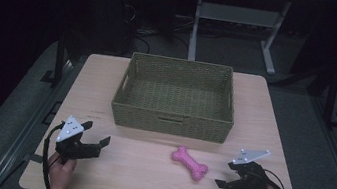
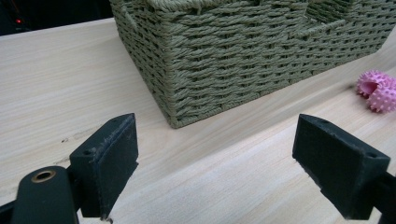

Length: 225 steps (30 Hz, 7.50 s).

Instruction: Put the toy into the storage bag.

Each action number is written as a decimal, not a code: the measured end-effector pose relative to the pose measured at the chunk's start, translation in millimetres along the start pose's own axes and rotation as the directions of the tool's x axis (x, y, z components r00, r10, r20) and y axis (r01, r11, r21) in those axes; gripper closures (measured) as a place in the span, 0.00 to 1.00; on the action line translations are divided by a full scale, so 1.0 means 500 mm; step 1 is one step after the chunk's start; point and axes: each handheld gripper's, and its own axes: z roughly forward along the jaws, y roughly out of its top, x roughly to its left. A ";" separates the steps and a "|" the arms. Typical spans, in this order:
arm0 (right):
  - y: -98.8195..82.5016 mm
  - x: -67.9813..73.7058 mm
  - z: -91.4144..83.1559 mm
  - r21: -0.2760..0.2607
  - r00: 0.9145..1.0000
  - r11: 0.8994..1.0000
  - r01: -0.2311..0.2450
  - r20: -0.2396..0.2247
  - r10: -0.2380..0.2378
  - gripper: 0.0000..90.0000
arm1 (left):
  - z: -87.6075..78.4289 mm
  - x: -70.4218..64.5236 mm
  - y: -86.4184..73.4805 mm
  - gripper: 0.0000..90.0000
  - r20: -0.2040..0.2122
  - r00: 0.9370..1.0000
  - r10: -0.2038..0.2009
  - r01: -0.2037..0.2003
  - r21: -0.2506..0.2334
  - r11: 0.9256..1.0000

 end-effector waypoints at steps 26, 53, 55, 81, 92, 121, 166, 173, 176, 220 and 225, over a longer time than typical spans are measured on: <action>0.121 0.031 0.039 0.077 0.992 0.990 0.116 -0.055 -0.112 0.25 | 0.004 -0.002 0.002 0.15 0.005 1.000 0.009 -0.009 0.003 1.000; 0.189 0.049 0.096 0.143 0.981 0.976 0.166 -0.128 -0.148 0.27 | 0.004 -0.002 0.003 0.15 0.003 1.000 0.010 -0.010 -0.001 1.000; 0.190 0.050 0.100 0.151 0.981 0.974 0.168 -0.128 -0.149 0.28 | 0.004 -0.001 0.003 0.15 0.003 1.000 0.010 -0.010 -0.002 1.000; 0.213 0.063 0.161 0.264 0.981 0.946 0.188 -0.099 -0.167 0.48 | 0.004 0.001 0.003 0.15 0.002 1.000 0.006 -0.006 -0.003 1.000; 0.216 0.072 0.167 0.293 0.974 0.929 0.225 -0.065 -0.216 0.61 | 0.002 0.005 0.002 0.15 0.003 1.000 -0.006 0.006 -0.010 1.000; 0.269 0.045 0.110 0.222 0.921 0.914 0.340 -0.276 -0.276 0.64 | 0.002 0.004 0.002 0.15 0.001 1.000 -0.004 0.004 -0.011 1.000; 0.435 -0.006 0.016 0.137 0.892 0.912 0.387 -0.307 -0.333 0.64 | 0.002 0.003 0.003 0.15 -0.002 1.000 -0.003 0.003 -0.011 1.000; 0.454 -0.021 0.008 0.121 0.891 0.916 0.383 -0.310 -0.332 0.64 | 0.003 0.003 0.003 0.15 -0.001 1.000 -0.002 0.002 -0.011 1.000; 0.467 -0.029 0.006 0.128 0.892 0.913 0.386 -0.305 -0.334 0.64 | 0.002 0.004 0.003 0.15 -0.003 1.000 -0.001 0.001 -0.012 1.000; 0.544 -0.128 0.040 0.196 0.919 0.923 0.332 -0.288 -0.270 0.64 | 0.002 0.006 0.003 0.15 -0.005 1.000 -0.001 0.001 -0.016 1.000; 0.552 -0.143 0.044 0.195 0.925 0.927 0.319 -0.277 -0.260 0.64 | 0.003 0.006 0.004 0.15 -0.002 1.000 -0.002 0.002 -0.014 1.000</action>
